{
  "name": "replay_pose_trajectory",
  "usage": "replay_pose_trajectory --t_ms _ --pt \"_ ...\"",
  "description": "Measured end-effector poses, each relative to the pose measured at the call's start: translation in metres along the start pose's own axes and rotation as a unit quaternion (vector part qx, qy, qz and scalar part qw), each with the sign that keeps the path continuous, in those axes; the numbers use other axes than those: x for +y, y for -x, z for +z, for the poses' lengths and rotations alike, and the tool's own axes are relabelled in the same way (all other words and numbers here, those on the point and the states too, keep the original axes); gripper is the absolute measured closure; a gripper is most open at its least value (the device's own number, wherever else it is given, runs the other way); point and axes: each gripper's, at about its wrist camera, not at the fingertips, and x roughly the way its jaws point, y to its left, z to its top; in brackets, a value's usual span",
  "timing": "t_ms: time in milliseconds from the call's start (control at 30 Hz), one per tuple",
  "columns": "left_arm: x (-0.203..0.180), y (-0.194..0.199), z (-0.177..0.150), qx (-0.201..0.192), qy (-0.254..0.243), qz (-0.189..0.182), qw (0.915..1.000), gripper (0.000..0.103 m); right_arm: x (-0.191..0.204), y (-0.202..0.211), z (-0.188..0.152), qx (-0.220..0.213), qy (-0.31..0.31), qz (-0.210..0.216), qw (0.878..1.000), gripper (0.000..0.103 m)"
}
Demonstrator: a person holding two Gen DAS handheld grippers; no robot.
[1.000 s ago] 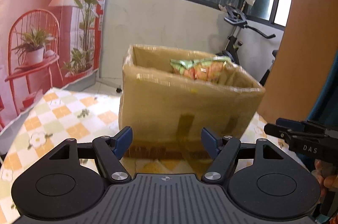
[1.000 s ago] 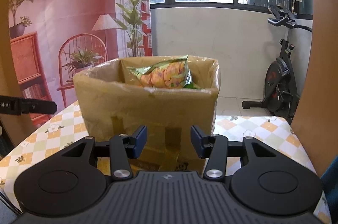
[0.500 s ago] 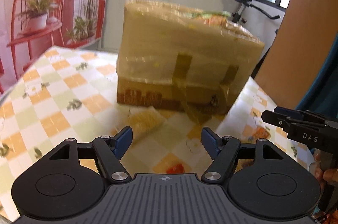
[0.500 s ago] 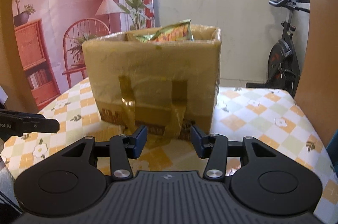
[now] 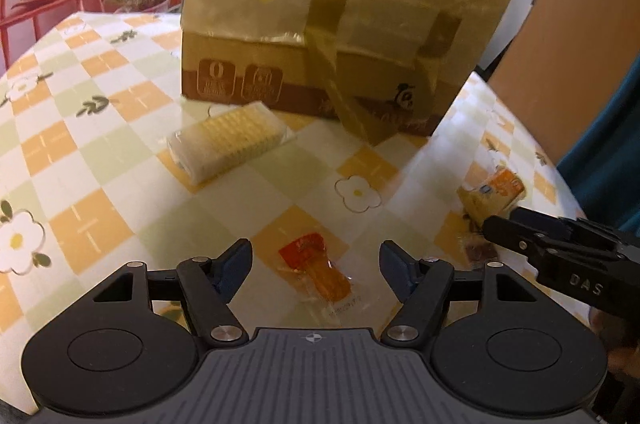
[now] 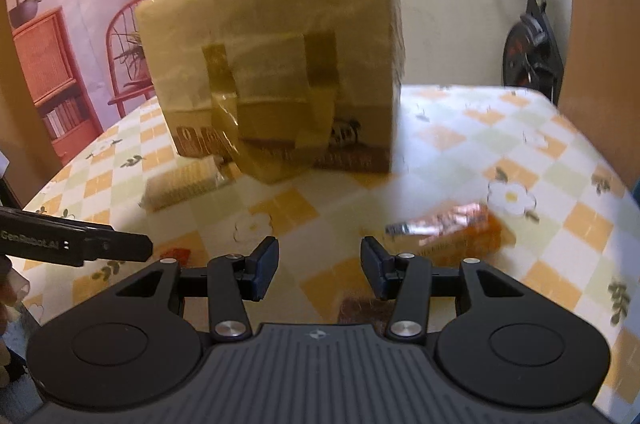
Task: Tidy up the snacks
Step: 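Grasp the red sausage stick with the left tool while the right tool grasps the brown cake packet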
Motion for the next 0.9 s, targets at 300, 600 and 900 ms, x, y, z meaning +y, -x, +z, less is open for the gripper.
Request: replay_pose_trajectory --t_ms 300,600,900 --pt "-0.005 -0.022 -0.007 0.020 0.005 0.009 0.9997 0.041 -0.014 -0.006 -0.015 0.014 -0.025 -0.003 1.000 0.054" --pt "-0.008 -0.026 -0.009 0.008 -0.012 0.024 0.9996 0.073 -0.023 -0.009 -0.025 0.031 -0.045 -0.021 0.998 0.053" --pt "0.002 -0.019 -0.014 -0.008 -0.007 0.021 0.9997 0.075 -0.009 -0.021 -0.032 0.048 -0.020 -0.032 0.998 0.042"
